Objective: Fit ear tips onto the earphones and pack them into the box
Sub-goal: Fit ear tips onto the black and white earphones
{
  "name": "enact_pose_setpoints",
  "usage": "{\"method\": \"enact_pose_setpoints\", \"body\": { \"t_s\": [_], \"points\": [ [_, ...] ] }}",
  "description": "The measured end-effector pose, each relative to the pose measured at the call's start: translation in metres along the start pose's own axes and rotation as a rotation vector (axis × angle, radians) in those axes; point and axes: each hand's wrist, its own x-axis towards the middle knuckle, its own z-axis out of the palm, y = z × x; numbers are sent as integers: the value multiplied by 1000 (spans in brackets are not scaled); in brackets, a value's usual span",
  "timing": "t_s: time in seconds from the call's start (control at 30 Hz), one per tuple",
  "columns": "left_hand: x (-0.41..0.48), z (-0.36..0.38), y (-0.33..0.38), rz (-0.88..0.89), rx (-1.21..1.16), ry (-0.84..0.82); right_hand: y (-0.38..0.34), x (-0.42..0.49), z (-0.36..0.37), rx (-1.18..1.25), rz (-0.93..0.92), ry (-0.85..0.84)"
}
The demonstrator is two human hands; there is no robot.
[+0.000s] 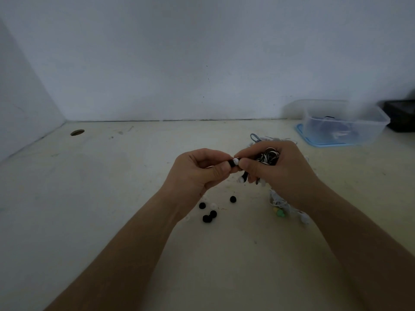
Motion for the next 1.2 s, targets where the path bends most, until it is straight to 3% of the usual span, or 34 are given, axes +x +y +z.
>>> {"method": "enact_pose_setpoints", "body": {
  "t_s": [0.67,1.2],
  "points": [
    [1,-3,-4,80,206,79,9,-7,24,-22,23,215],
    [0,-3,-2,-17,82,29,8,-2,8,-41,56,47]
  ]
}}
